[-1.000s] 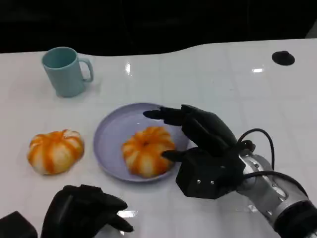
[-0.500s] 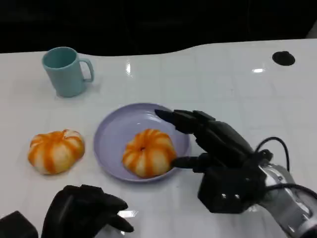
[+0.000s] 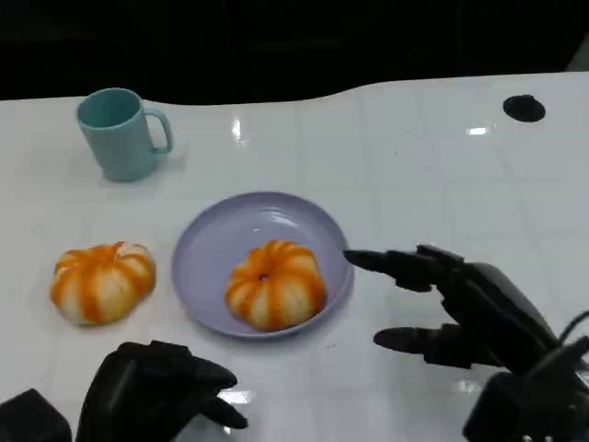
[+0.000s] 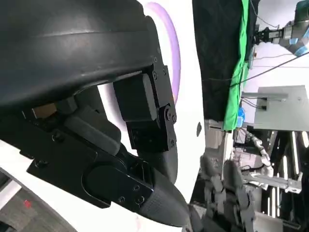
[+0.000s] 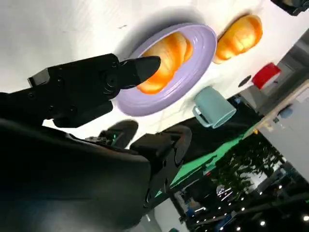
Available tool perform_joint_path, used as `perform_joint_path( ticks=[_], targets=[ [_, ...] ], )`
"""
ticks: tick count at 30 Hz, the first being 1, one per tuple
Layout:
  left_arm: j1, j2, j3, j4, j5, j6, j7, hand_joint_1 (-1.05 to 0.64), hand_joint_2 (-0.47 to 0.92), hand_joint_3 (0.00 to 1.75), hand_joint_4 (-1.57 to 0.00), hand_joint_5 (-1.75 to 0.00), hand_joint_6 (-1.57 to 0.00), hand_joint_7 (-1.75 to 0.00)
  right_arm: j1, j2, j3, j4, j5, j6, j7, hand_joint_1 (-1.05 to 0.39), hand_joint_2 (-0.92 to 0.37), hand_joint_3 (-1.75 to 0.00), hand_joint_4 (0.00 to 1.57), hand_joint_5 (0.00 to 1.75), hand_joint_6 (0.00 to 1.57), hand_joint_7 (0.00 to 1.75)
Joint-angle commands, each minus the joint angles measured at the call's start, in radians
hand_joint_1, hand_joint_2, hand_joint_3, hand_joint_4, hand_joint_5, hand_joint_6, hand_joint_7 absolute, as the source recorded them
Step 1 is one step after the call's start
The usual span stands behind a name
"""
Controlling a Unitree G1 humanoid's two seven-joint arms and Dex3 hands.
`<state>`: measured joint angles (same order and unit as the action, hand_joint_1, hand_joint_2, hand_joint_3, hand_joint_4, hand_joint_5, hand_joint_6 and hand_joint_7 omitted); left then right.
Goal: Grasp the bread from the table and place it into the plate.
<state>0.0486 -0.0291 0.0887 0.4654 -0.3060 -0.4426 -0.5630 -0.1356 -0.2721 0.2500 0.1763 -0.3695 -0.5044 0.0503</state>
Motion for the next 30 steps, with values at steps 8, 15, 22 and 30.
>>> perform_joint_path(
  ticks=[8, 15, 22, 30],
  targets=[
    [0.003, 0.014, 0.006, -0.003, 0.001, -0.010, 0.003, -1.05, 0.77, 0.00, -1.57, -0.35, -1.57, -0.15, 0.147, -0.041, -0.079, -0.121, 0.224, 0.000, 0.132, -0.12, -0.82, -0.47, 0.83, 0.99, 1.08, 0.19],
    [0.004, 0.014, 0.006, -0.008, 0.000, -0.003, 0.006, -1.05, 0.77, 0.00, -1.57, -0.35, -1.57, -0.15, 0.243, -0.017, -0.084, -0.227, 0.306, 0.109, 0.197, -0.14, -0.71, -0.79, 0.75, 1.67, 0.84, 1.01],
    [0.009, 0.017, 0.008, -0.013, -0.007, -0.004, -0.002, -1.05, 0.77, 0.00, -1.57, -0.36, -1.57, -0.15, 0.280, 0.055, -0.096, -0.174, 0.297, 0.063, 0.153, -0.14, -0.69, -0.89, 0.74, 1.74, 0.68, 1.42],
    [0.018, 0.019, 0.004, -0.021, -0.003, -0.010, -0.002, -1.05, 0.77, 0.00, -1.57, -0.35, -1.57, -0.15, 0.263, 0.094, -0.113, -0.062, 0.302, -0.031, 0.132, -0.22, -0.63, -1.01, 0.76, 1.75, 0.60, 1.54]
  ],
)
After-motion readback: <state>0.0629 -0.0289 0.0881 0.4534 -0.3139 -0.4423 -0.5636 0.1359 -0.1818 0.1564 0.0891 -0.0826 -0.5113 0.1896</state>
